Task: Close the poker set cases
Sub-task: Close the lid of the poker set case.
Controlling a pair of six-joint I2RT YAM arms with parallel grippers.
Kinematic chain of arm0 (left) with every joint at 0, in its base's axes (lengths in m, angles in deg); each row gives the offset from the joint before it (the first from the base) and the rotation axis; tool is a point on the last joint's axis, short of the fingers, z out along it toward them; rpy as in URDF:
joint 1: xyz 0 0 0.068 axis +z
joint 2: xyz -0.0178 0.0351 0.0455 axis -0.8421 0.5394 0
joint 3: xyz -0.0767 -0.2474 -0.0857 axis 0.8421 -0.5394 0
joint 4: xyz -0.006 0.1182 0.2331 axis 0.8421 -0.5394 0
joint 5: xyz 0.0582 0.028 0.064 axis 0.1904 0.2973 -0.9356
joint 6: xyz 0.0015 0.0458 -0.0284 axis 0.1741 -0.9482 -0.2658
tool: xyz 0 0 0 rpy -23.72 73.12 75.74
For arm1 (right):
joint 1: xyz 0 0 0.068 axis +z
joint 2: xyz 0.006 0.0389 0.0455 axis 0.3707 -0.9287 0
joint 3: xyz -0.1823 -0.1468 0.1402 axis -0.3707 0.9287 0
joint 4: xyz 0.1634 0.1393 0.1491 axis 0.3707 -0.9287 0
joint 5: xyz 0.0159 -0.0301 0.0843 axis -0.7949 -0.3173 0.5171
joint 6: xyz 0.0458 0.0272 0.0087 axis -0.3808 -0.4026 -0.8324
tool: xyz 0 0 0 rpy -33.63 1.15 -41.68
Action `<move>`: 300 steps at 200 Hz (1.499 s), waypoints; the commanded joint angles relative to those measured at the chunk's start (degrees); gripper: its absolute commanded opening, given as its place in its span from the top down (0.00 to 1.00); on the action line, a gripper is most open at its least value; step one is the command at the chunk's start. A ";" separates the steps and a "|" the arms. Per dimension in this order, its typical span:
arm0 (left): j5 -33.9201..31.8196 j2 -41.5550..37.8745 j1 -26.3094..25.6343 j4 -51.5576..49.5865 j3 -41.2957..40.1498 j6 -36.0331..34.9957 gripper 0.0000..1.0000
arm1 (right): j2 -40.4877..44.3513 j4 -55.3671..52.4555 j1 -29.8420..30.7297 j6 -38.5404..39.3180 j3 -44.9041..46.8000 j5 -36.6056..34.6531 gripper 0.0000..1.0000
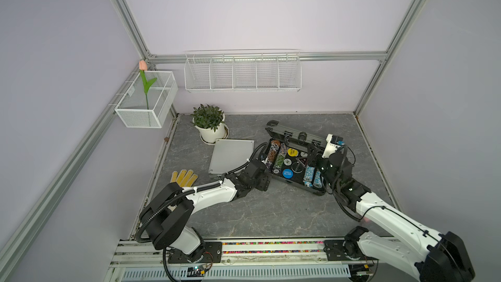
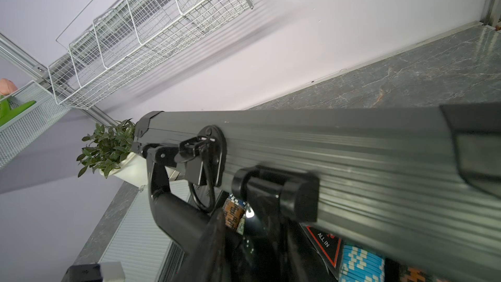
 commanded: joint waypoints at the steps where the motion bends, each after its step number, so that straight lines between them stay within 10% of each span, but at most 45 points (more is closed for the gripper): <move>1: -0.80 1.76 0.00 -1.04 -1.06 -2.71 0.19 | -0.56 -6.11 -0.31 6.34 0.55 -3.62 0.65; 300: 3.68 28.43 -6.89 3.81 26.47 -5.98 0.20 | -2.88 -4.39 -0.57 7.22 0.46 -8.10 0.65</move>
